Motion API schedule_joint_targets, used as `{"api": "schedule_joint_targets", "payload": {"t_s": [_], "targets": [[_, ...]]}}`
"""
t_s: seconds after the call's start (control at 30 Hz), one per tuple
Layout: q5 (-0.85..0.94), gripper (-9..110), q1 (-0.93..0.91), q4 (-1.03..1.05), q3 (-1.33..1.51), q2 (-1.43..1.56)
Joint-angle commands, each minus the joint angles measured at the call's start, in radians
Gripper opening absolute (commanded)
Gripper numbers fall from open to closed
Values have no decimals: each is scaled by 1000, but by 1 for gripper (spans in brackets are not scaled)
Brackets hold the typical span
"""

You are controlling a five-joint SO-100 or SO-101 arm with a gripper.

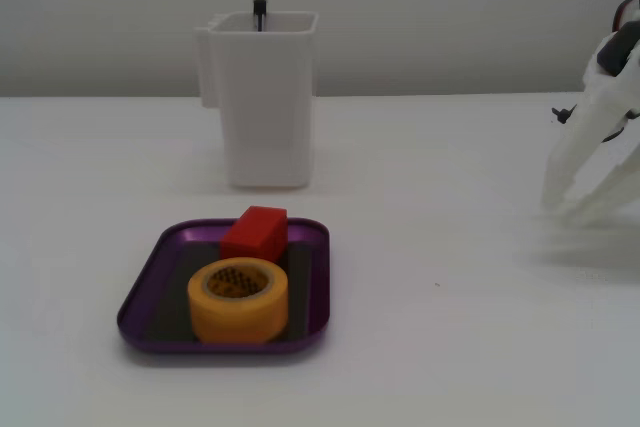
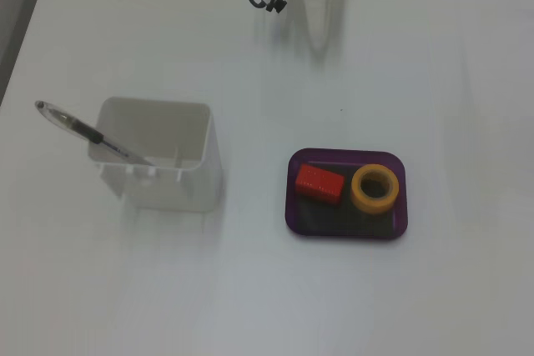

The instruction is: Remove the cube from the box.

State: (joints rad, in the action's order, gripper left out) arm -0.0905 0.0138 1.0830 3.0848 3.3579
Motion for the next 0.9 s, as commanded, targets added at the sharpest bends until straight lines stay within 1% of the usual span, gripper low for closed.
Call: {"api": "schedule_joint_targets", "payload": {"t_s": [0.0,0.7,0.87], "targets": [[6,1,6,-9,6,87],[8,1,6,-9,-5,87],[8,1,5,-11,-89,87]]}}
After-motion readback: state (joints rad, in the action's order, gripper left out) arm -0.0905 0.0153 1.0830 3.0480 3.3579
